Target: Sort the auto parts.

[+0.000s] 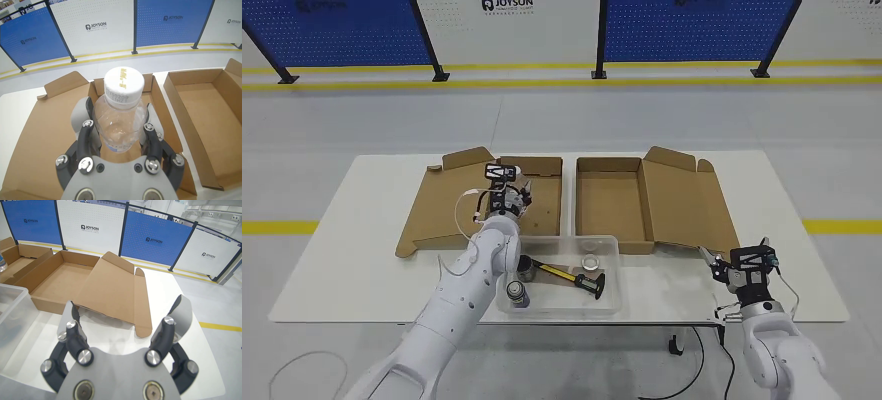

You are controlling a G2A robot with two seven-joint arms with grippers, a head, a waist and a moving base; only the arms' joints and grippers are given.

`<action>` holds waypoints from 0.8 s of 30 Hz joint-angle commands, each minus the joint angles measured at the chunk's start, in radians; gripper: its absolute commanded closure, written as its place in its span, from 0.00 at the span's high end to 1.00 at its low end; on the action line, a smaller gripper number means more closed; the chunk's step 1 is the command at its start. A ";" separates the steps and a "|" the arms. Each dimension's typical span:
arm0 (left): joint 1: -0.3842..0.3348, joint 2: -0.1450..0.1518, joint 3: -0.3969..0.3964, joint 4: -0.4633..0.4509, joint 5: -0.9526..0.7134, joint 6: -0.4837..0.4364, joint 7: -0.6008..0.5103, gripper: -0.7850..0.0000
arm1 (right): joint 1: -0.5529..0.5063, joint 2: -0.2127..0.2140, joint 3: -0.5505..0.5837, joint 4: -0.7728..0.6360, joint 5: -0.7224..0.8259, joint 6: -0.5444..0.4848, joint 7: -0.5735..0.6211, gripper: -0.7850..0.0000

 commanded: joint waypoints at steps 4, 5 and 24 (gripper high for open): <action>-0.020 -0.012 0.003 0.072 -0.002 -0.004 0.016 0.00 | 0.000 0.000 0.000 0.000 0.000 0.000 0.000 1.00; -0.022 -0.014 0.002 0.079 -0.004 -0.005 0.019 0.07 | 0.000 0.000 0.000 0.000 0.000 0.000 0.000 1.00; -0.021 -0.031 -0.028 0.111 0.017 -0.002 0.033 1.00 | 0.000 0.000 0.000 0.000 0.000 0.000 0.000 1.00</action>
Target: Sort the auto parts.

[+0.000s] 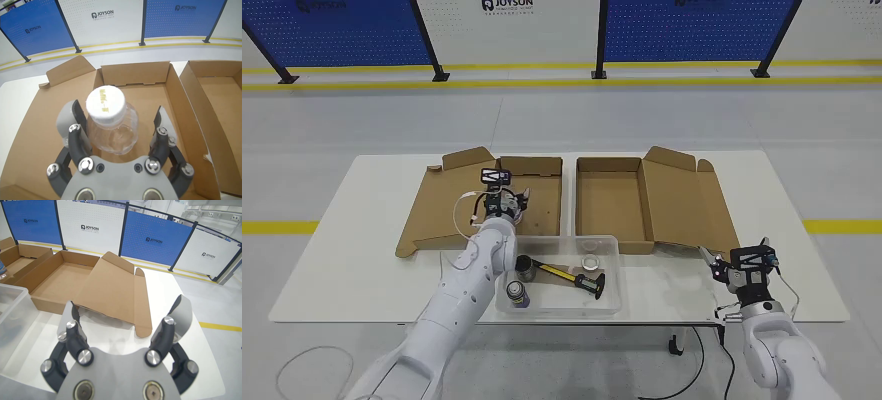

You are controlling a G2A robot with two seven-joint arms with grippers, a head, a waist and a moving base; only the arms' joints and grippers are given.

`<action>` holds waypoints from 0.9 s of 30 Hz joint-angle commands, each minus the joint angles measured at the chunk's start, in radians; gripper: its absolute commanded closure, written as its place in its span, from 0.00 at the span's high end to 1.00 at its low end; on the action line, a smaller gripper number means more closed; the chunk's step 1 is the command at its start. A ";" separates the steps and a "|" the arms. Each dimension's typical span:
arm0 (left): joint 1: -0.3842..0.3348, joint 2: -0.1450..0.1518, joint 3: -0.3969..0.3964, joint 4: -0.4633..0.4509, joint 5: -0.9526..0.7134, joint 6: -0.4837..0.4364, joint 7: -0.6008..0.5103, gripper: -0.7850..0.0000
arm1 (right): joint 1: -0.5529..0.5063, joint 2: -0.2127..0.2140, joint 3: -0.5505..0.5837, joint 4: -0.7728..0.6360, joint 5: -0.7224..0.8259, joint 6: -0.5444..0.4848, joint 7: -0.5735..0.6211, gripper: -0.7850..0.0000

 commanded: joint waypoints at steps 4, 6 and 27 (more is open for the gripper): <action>0.034 0.007 -0.018 -0.066 0.047 0.020 0.001 1.00 | 0.000 0.000 0.000 0.000 0.000 0.000 0.000 1.00; 0.057 0.013 -0.033 -0.113 0.066 0.028 -0.003 1.00 | 0.000 0.000 0.000 0.000 0.000 0.000 0.000 1.00; 0.486 0.116 -0.312 -0.942 0.291 -0.280 -0.342 1.00 | 0.000 0.000 0.000 0.000 0.000 0.000 0.000 1.00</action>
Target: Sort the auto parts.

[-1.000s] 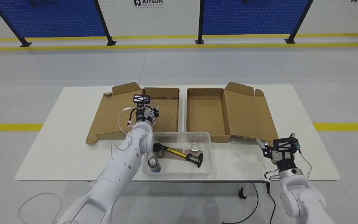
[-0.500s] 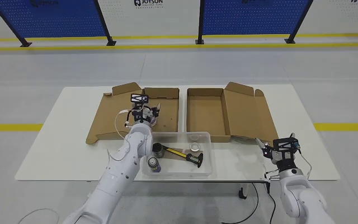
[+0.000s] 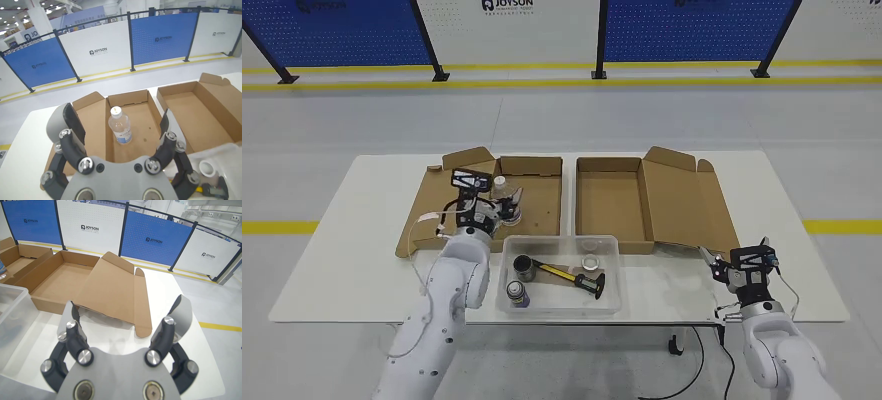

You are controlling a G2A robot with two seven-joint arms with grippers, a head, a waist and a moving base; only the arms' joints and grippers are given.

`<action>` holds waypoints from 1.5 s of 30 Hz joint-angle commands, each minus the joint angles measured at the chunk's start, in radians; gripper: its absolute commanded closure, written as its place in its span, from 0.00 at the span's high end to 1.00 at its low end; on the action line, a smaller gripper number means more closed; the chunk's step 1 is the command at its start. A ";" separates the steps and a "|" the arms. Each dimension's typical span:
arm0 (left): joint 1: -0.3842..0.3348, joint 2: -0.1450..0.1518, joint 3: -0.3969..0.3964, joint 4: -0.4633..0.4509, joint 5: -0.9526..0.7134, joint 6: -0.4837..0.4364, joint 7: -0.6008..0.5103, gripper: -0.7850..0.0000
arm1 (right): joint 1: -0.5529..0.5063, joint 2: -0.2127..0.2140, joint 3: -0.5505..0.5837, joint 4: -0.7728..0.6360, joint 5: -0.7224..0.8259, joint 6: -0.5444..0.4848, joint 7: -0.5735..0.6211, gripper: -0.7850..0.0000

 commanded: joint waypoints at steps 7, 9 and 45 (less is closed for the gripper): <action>0.099 0.032 -0.067 -0.159 -0.037 -0.376 -0.243 1.00 | 0.000 0.000 0.000 0.000 0.000 0.000 0.000 1.00; 0.100 0.039 -0.072 -0.172 -0.044 -0.460 -0.296 1.00 | 0.000 0.000 0.000 0.000 0.000 0.000 0.000 1.00; -0.009 0.054 0.047 -0.066 0.043 -0.628 -0.412 1.00 | 0.000 0.000 0.000 0.000 0.000 0.000 0.000 1.00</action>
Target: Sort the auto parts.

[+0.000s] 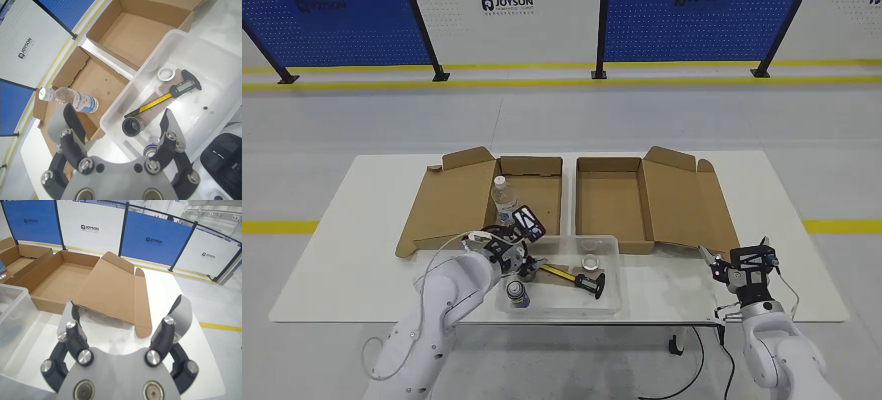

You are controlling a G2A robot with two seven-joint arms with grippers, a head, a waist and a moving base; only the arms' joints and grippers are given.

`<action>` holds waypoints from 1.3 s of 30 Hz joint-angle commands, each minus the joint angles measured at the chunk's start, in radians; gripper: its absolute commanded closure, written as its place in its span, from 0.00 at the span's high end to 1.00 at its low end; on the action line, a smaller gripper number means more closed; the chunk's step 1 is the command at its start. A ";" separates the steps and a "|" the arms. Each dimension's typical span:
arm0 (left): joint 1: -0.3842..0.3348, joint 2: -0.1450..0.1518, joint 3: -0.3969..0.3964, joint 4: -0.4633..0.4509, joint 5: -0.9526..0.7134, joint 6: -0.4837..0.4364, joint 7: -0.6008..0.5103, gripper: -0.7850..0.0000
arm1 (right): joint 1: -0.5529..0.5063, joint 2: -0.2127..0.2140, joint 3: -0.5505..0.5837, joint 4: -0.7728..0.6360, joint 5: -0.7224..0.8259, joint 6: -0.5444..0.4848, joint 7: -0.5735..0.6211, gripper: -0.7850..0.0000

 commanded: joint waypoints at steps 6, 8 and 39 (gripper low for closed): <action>-0.064 -0.001 0.059 0.071 0.052 -0.026 -0.050 0.87 | 0.000 0.000 0.000 0.000 0.000 0.000 0.000 1.00; -0.073 -0.002 0.069 0.088 0.048 -0.031 -0.054 0.89 | 0.000 0.000 0.000 0.000 0.000 0.000 0.000 1.00; -0.173 -0.002 0.140 0.231 0.016 -0.027 -0.182 0.49 | 0.000 0.000 0.000 0.000 0.000 0.000 0.000 1.00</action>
